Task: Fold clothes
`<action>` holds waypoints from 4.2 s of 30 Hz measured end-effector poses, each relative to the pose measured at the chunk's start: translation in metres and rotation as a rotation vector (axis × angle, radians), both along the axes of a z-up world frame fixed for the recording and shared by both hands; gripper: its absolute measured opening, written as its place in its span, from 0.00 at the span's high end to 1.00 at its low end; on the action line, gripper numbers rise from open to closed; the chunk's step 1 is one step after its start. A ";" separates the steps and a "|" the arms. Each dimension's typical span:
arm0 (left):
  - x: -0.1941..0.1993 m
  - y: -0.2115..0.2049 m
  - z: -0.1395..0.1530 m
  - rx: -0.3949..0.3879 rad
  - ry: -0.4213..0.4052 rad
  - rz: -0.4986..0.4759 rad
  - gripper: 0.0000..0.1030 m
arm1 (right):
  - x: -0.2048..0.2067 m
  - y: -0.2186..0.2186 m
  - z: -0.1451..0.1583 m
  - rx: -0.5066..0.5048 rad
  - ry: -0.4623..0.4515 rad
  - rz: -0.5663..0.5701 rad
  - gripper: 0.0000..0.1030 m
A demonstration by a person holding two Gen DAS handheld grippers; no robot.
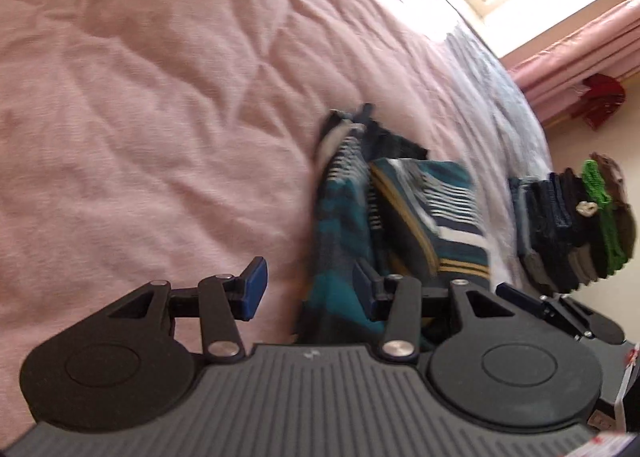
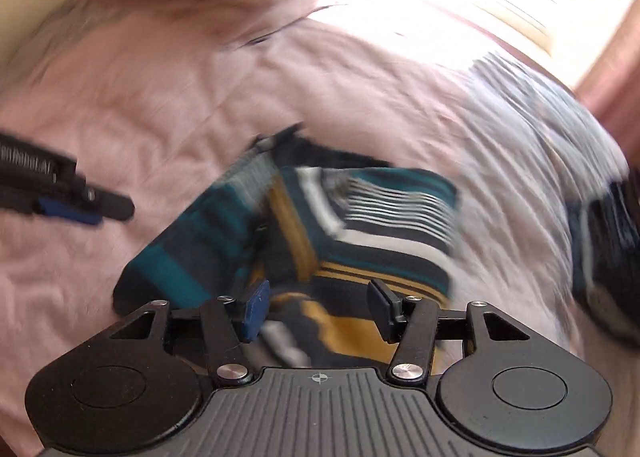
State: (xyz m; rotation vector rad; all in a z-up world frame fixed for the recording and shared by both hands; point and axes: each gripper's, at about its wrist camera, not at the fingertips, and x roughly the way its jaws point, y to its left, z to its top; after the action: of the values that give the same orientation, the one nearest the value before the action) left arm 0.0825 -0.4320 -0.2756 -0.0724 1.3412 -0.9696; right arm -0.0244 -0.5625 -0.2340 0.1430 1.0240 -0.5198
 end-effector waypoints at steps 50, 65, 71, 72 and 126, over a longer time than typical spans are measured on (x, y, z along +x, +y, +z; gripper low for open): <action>-0.018 -0.012 0.001 -0.114 0.193 -0.082 0.58 | -0.101 -0.045 -0.026 0.391 -0.059 -0.188 0.51; -0.054 0.015 -0.063 0.043 -0.003 0.055 0.86 | -0.130 -0.051 -0.033 0.398 -0.028 -0.243 0.51; -0.073 0.043 -0.031 0.064 -0.021 0.176 0.67 | -0.155 -0.068 -0.024 0.434 -0.045 -0.245 0.51; -0.079 0.048 -0.027 0.054 0.006 0.207 0.67 | -0.160 -0.071 -0.024 0.442 -0.049 -0.240 0.51; -0.105 0.099 -0.063 -0.060 0.027 0.594 0.46 | -0.033 -0.209 -0.063 0.714 -0.180 0.272 0.27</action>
State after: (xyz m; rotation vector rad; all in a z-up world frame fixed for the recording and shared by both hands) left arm -0.0230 -0.3331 -0.3386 -0.5027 1.2108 -0.5034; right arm -0.0572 -0.7720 -0.2973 0.6610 0.9952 0.1235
